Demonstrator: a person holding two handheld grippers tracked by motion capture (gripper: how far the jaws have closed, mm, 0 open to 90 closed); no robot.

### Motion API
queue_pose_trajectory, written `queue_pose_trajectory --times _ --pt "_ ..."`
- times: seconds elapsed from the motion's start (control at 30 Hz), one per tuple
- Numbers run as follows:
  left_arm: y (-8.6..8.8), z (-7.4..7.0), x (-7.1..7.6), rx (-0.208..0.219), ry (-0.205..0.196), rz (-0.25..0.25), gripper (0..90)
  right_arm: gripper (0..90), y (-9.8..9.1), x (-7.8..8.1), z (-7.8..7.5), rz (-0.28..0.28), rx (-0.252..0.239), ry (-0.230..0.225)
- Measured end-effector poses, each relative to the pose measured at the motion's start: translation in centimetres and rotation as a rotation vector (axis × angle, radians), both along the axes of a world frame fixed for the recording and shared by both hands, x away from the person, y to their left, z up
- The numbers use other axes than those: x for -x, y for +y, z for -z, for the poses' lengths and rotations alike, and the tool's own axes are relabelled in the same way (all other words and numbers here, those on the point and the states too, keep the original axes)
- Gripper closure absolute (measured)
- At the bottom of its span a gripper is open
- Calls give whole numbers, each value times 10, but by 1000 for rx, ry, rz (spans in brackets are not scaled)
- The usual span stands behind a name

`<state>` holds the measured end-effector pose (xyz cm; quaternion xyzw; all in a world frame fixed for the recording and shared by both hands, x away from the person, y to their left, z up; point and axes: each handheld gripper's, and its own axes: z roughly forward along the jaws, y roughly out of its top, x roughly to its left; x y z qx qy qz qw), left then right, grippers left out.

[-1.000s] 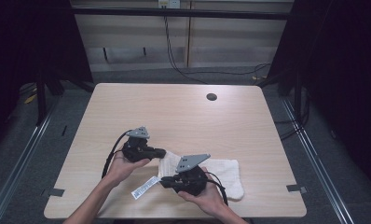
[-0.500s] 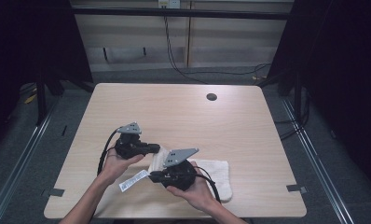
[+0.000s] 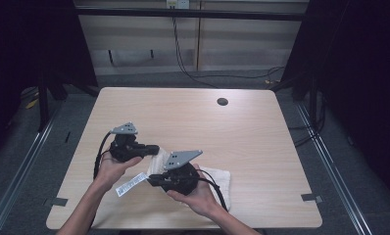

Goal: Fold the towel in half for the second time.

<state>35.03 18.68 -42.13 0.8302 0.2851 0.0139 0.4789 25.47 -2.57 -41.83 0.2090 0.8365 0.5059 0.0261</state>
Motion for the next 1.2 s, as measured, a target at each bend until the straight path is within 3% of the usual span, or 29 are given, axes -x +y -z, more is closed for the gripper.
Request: queue_pose_trajectory --times 0.13,0.27,0.5,0.63,0.9,1.2 --pt "1 -6 1 9 -13 2 861 846 -1 0 -8 -4 -11 -17" --pt "-4 -5 1 -1 -9 22 861 846 -1 3 -7 -2 -8 -16" --pt "-30 -4 2 -29 -10 67 860 846 -17 9 -5 20 -13 -11" --pt "-38 -6 2 -24 -11 74 861 846 -27 12 -7 36 -12 -17" --pt "-64 4 -1 -46 9 96 860 845 -49 12 -6 75 -4 13" --pt "-89 2 -3 -53 17 152 860 844 -66 19 2 104 -23 42"
